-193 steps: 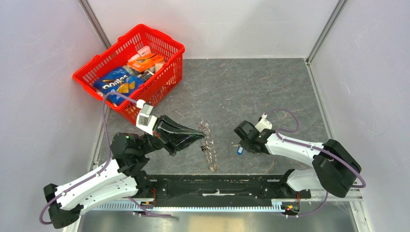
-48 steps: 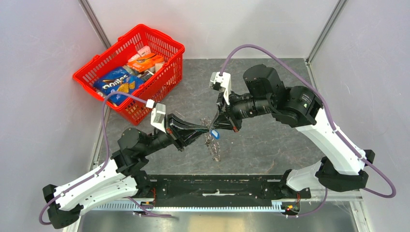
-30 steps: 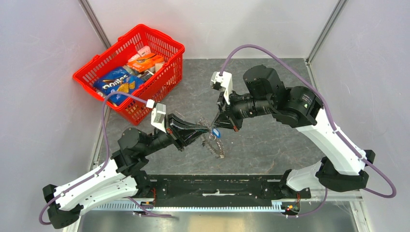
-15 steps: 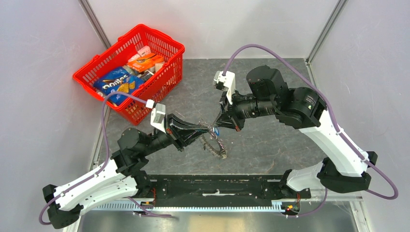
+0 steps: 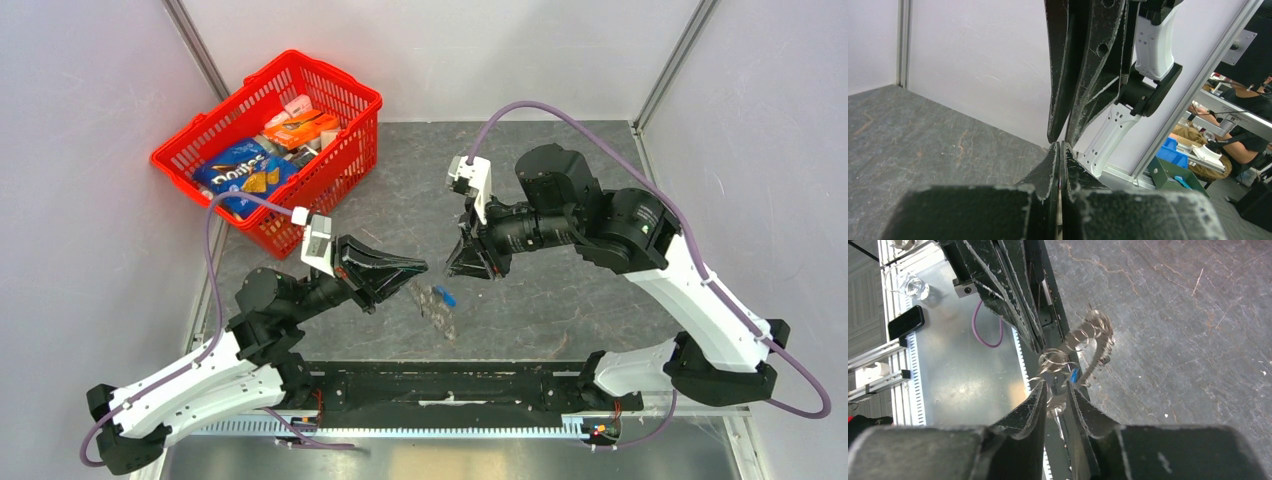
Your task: Put the keys on the keyring
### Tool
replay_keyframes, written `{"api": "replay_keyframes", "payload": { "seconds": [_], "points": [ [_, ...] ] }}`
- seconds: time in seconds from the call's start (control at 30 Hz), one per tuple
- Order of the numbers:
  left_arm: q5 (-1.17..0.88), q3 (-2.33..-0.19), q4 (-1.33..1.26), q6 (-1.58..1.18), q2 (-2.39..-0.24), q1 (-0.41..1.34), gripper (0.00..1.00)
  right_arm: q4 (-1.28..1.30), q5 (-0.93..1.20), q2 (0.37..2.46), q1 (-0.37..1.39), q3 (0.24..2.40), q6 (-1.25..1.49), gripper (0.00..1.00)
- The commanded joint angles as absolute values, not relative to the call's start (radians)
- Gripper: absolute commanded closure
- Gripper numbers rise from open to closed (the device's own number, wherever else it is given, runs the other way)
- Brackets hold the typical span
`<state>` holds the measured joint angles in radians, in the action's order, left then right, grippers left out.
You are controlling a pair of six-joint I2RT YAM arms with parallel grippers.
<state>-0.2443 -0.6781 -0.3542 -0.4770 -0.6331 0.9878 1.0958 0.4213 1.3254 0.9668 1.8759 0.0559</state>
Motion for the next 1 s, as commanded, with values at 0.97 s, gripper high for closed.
{"api": "replay_keyframes", "payload": {
  "seconds": [0.97],
  "points": [
    [-0.012,-0.699,-0.129,-0.418,-0.469,0.988,0.98,0.233,0.38,1.204,0.969,0.953,0.434,0.48]
  ]
}}
